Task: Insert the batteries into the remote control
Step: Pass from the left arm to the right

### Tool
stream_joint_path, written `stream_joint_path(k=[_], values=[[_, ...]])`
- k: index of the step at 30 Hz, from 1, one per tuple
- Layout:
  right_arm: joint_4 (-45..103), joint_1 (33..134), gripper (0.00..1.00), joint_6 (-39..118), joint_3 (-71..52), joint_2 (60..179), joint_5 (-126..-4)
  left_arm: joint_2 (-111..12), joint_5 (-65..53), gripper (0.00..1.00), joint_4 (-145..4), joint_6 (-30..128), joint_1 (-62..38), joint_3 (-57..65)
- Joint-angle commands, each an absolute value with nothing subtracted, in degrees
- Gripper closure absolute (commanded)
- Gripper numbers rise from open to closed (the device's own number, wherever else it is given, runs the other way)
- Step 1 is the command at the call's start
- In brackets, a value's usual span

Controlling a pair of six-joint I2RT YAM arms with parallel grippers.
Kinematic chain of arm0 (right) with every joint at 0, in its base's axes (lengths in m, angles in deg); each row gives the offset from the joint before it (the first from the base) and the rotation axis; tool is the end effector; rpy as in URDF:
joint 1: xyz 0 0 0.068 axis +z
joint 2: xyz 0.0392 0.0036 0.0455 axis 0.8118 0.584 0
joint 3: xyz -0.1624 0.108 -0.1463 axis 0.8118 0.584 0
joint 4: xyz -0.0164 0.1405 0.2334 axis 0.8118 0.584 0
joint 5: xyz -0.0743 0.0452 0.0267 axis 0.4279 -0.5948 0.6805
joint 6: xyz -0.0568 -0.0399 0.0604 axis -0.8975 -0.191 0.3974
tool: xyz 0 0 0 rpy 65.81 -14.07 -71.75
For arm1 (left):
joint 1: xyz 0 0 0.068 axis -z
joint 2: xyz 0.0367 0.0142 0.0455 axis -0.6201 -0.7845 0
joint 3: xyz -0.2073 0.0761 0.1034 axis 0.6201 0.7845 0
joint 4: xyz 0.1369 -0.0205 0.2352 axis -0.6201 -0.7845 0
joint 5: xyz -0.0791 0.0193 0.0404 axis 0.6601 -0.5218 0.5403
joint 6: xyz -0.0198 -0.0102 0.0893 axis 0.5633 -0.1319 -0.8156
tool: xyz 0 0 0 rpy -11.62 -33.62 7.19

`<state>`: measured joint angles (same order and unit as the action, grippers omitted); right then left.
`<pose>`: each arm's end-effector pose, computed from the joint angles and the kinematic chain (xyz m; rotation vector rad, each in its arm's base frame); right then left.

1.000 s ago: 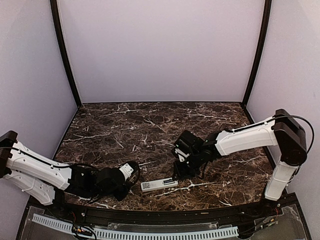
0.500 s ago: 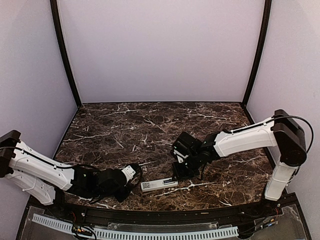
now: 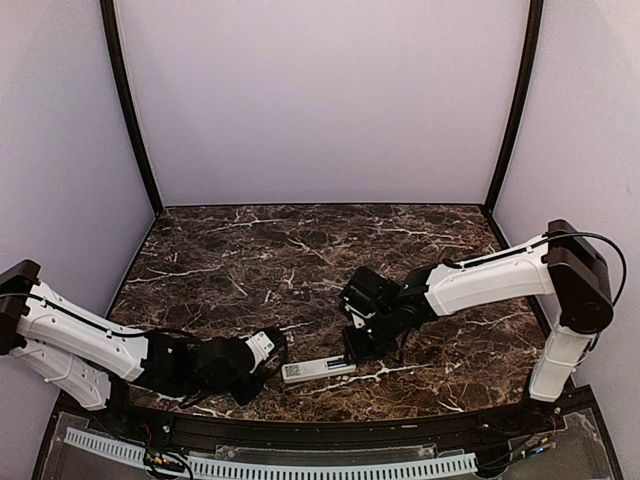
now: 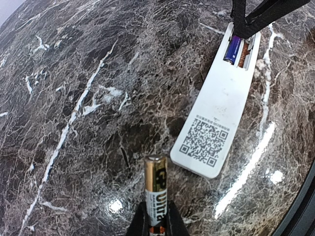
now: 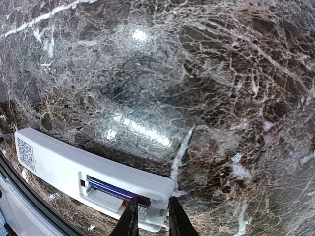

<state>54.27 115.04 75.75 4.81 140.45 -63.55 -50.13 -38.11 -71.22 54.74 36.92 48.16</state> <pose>0.1698 0.3221 0.0778 -0.4785 2.8831 0.5765 0.1043 -0.2648 0.0790 0.9580 2.1152 -0.3206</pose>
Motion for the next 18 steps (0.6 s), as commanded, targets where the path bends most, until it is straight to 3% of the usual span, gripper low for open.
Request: stream_joint_path(k=[1,11,18], values=[[56.2,115.9,0.78,73.7,3.8,140.6,-62.8,-47.7,-37.7,1.0,-71.8,52.8,37.3,46.3],[56.8,114.1,0.66,66.1,-0.4,128.2,-65.1,-42.0,-36.8,1.0,-72.5,48.9,37.4,45.0],[43.3,114.3,0.59,63.2,0.0,125.4,-78.3,-38.1,-34.5,1.0,-72.2,44.2,37.4,43.5]])
